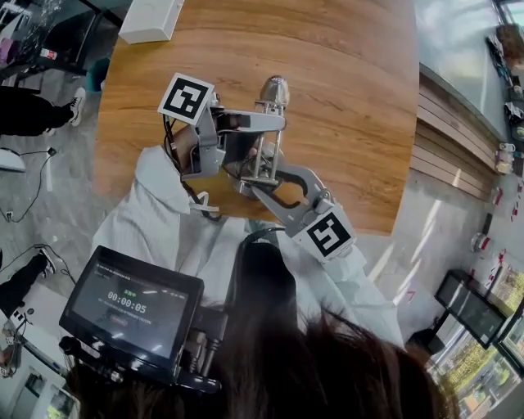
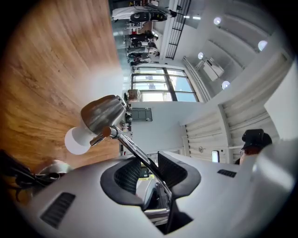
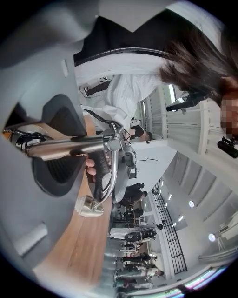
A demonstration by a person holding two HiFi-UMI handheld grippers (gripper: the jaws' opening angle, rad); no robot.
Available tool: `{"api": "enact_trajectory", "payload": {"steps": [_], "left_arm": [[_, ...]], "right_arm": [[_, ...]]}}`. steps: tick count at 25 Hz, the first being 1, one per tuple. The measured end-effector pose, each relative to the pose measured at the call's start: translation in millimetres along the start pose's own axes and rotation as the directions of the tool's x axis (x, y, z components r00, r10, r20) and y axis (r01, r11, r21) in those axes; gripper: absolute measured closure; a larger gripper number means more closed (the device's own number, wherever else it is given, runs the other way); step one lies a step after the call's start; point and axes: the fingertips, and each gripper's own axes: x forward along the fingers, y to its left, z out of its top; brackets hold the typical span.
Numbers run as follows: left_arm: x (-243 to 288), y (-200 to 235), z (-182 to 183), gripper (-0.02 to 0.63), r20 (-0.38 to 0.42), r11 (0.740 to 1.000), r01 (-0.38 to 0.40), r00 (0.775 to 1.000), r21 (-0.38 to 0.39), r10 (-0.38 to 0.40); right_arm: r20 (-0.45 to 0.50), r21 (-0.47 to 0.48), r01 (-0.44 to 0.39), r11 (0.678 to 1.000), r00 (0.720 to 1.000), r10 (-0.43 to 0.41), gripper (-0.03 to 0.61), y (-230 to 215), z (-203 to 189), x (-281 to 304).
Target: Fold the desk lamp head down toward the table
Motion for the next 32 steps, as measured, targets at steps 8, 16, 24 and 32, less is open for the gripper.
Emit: {"api": "enact_trajectory", "payload": {"steps": [8, 16, 24, 32], "left_arm": [[1.7, 15.5, -7.2, 0.502, 0.034, 0.981, 0.068, 0.997, -0.184, -0.062], [3.4, 27.3, -9.3, 0.495, 0.055, 0.953, 0.122, 0.992, -0.279, -0.111], [2.8, 29.7, -6.3, 0.474, 0.049, 0.977, 0.104, 0.994, -0.183, -0.097], [-20.7, 15.7, -13.6, 0.462, 0.061, 0.979, 0.159, 0.986, -0.125, -0.152]], "right_arm": [[0.009, 0.023, 0.005, 1.000, 1.000, -0.005, 0.453, -0.4, -0.8, -2.2], [0.007, 0.042, 0.012, 0.999, 1.000, -0.012, 0.451, -3.7, -6.2, -1.9], [0.008, 0.118, 0.007, 0.993, 1.000, -0.008, 0.438, -11.7, -11.8, -3.3], [-0.005, 0.119, 0.048, 0.992, 0.999, -0.048, 0.436, -11.8, -19.7, -15.3]]}}
